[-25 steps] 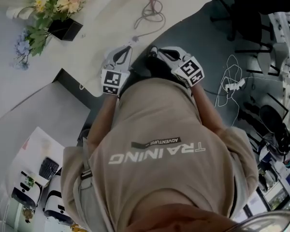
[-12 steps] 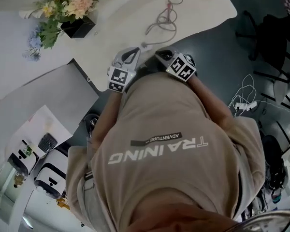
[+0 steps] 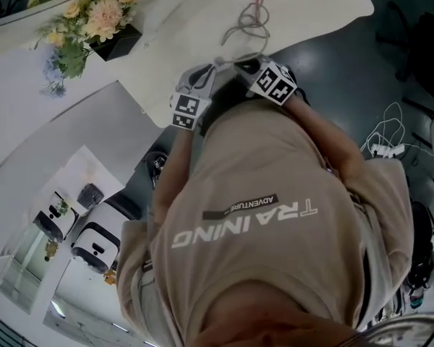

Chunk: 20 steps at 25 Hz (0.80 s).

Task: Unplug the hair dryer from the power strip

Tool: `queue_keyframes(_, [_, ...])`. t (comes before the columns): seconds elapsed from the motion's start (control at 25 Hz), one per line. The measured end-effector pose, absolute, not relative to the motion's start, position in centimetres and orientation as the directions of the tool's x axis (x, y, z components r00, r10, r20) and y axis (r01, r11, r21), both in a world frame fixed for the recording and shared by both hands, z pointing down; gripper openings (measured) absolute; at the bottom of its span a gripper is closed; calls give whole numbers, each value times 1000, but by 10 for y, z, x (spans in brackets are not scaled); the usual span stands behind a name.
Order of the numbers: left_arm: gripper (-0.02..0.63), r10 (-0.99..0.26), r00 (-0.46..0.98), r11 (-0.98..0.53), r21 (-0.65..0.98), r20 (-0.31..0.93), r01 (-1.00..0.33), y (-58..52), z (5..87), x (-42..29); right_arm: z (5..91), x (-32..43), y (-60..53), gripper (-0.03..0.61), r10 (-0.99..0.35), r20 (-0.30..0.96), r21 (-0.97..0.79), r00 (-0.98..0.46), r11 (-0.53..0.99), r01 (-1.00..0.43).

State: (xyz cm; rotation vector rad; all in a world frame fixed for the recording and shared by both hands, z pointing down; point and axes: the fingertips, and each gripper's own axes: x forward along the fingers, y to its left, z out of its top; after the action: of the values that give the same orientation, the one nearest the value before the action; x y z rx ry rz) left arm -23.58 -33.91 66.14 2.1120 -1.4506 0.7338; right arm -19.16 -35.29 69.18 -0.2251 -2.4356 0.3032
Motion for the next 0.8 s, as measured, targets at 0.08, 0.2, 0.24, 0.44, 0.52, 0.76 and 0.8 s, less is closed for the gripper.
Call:
queue_keyframes(0.08, [40,-672,318,-377,61,669,-924,-342,662,-234,691,-198,-354,4,239,585,-319,-775,947,51])
queue_keyframes(0.2, [89,-647,343,-429,47,681,-902,-349,664,-233,691,-205,-352,3,229,608,-311,-760,950,38])
queue_keyframes(0.24, [89,-636,354,-446,48,685,-894,-349,665,-232,692,-206,-349,3,223,618,-298,-754,954,38])
queue_keyframes(0.44, [89,-590,416,-539,46,692,-841,-356,671,-225,700,-213,-342,5,202,642,-273,-740,962,26])
queue_keyframes(0.52, [89,-577,427,-559,45,696,-828,-358,673,-222,703,-214,-338,4,199,645,-276,-738,961,18])
queue_keyframes(0.76, [50,-574,420,-595,-6,703,-804,-361,679,-224,705,-215,-339,3,167,652,-237,-739,972,11])
queue_keyframes(0.8, [49,-577,419,-604,-21,701,-796,-362,678,-223,706,-216,-341,3,164,649,-241,-743,971,4])
